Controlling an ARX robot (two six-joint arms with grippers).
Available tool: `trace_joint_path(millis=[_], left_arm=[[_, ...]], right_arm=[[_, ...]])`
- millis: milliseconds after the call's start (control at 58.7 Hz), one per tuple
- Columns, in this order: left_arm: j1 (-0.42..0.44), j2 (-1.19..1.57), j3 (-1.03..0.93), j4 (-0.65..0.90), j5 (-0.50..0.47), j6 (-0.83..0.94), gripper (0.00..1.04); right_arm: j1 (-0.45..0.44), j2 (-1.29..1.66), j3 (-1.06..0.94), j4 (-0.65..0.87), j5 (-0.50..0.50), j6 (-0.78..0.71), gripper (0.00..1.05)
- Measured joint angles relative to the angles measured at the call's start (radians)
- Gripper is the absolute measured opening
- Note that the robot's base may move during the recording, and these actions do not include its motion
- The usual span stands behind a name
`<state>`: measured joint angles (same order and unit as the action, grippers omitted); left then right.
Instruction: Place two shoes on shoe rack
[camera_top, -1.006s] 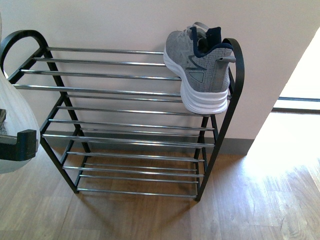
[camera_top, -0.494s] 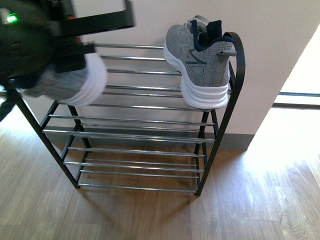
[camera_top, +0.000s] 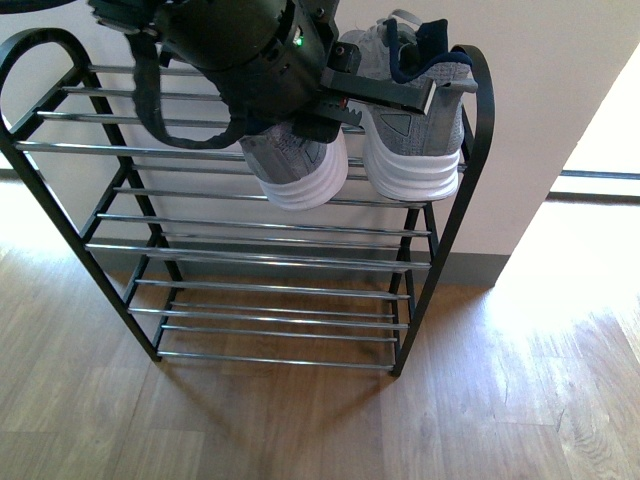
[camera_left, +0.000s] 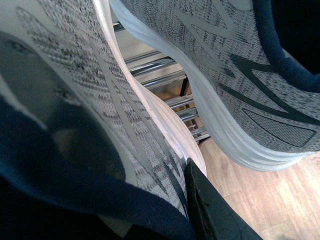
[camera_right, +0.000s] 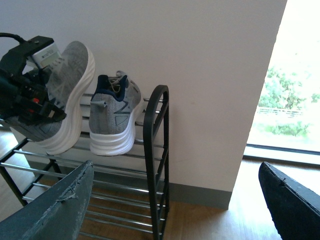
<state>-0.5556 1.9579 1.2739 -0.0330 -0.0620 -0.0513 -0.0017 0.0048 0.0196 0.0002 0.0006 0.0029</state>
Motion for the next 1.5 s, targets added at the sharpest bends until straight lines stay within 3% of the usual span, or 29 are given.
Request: trace_joint_path(millis=[818,1432,1500], left_arm=[[0.01,0.197,0.291,-0.156,0.081,-0.021,0.02],[0.012,0.202,0.358,-0.198,0.084,0.042,0.95],[0.012,0.202,0.37,-0.214,0.071,0.053,0.95]], right_arm=[[0.0,0.0,0.0,0.0,0.0,0.0,0.96],[0.0,0.0,0.0,0.0,0.0,0.0,0.96],[0.0,0.0,0.0,0.0,0.0,0.0,0.96]])
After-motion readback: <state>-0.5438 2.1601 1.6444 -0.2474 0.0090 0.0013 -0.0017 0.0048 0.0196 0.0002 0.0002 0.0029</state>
